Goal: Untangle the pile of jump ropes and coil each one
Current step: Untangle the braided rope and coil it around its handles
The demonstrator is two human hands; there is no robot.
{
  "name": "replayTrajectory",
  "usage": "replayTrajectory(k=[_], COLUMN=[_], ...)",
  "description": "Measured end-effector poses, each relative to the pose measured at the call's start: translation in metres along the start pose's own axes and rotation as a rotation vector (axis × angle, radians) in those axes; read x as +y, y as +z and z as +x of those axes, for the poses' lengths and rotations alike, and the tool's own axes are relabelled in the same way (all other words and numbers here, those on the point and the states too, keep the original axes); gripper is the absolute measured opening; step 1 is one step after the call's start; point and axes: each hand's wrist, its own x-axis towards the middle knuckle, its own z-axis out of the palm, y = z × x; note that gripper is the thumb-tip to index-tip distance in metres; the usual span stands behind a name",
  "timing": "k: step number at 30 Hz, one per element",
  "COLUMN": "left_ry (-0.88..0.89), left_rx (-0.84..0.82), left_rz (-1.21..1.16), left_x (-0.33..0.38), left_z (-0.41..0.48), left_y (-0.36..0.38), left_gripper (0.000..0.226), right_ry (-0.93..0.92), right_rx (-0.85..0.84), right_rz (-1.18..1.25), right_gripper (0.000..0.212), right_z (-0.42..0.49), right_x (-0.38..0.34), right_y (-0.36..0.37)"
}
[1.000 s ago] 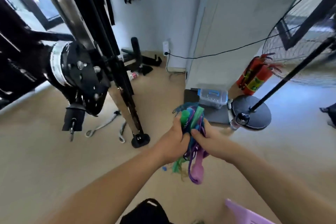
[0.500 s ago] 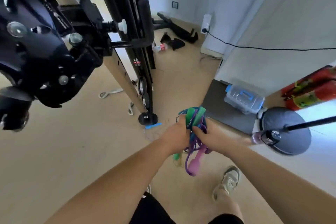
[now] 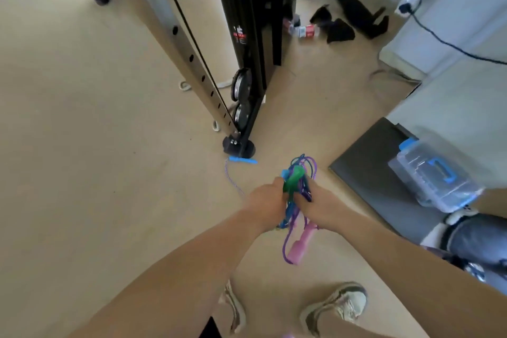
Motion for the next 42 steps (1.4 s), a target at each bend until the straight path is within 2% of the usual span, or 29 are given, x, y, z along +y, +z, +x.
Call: replayTrajectory(k=[2,6,11,15,17,19,22,24,26,28,31,32,33,34,36,39,42], left_ry=[-0.035,-0.124,-0.228,-0.336,-0.325,-0.273,-0.147,-0.072,-0.068,-0.088,-0.175,-0.23,-0.294,-0.351,-0.416,-0.431,-0.388], left_rx=[0.022,0.032,0.04,0.024,0.013,-0.001,-0.138,-0.238,-0.265,-0.157,0.141,0.215,0.259,0.267,0.226,0.204,0.177], left_rz=[-0.065,-0.129,0.043,0.148,0.16,0.208,0.293,0.359,0.382,0.365,0.257,0.201,0.128,0.035,-0.151,-0.373,-0.358], left_x=[-0.027,-0.102,-0.193,-0.25,-0.267,-0.277,-0.282,-0.284,-0.291,-0.294,-0.304,-0.312,-0.321,-0.33,-0.342,-0.346,-0.341], left_z=[0.031,0.099,0.194,0.248,0.263,0.271,0.267,0.26,0.258,0.263,0.268,0.27,0.273,0.275,0.277,0.279,0.282], left_y=[0.031,0.105,0.201,0.26,0.284,0.306,0.333,0.343,0.344,0.334,0.316,0.313,0.312,0.317,0.333,0.361,0.373], left_gripper=[0.02,0.022,0.024,0.046,0.047,0.043,0.034,0.036,0.037,0.033,0.032,0.036,0.039,0.039,0.042,0.039,0.041], right_ry=[0.003,0.01,-0.042,-0.01,0.034,0.061,0.057,0.084,0.084,0.096,0.015,-0.085,-0.157,-0.185,-0.126,-0.071,-0.064], right_rx=[0.033,0.095,0.157,0.175,0.177,0.142,0.103,0.047,0.052,0.218,0.441,0.433,0.342,0.208,-0.017,-0.051,-0.095], right_rz=[0.027,0.123,0.083,-0.044,-0.088,-0.142,-0.096,-0.117,-0.177,-0.247,-0.49,-0.573,-0.621,-0.617,-0.574,-0.573,-0.552], right_gripper=[0.06,0.053,0.042,0.031,0.023,0.023,0.02,0.019,0.021,0.027,0.05,0.055,0.056,0.055,0.051,0.037,0.022], right_z=[0.038,0.117,0.227,0.298,0.317,0.325,0.324,0.317,0.317,0.324,0.32,0.321,0.323,0.327,0.329,0.325,0.321], right_x=[0.024,0.074,0.155,0.22,0.247,0.266,0.285,0.292,0.291,0.282,0.263,0.261,0.256,0.253,0.25,0.249,0.252], right_y=[0.027,0.089,0.169,0.215,0.23,0.245,0.271,0.282,0.287,0.286,0.293,0.299,0.302,0.305,0.312,0.323,0.324])
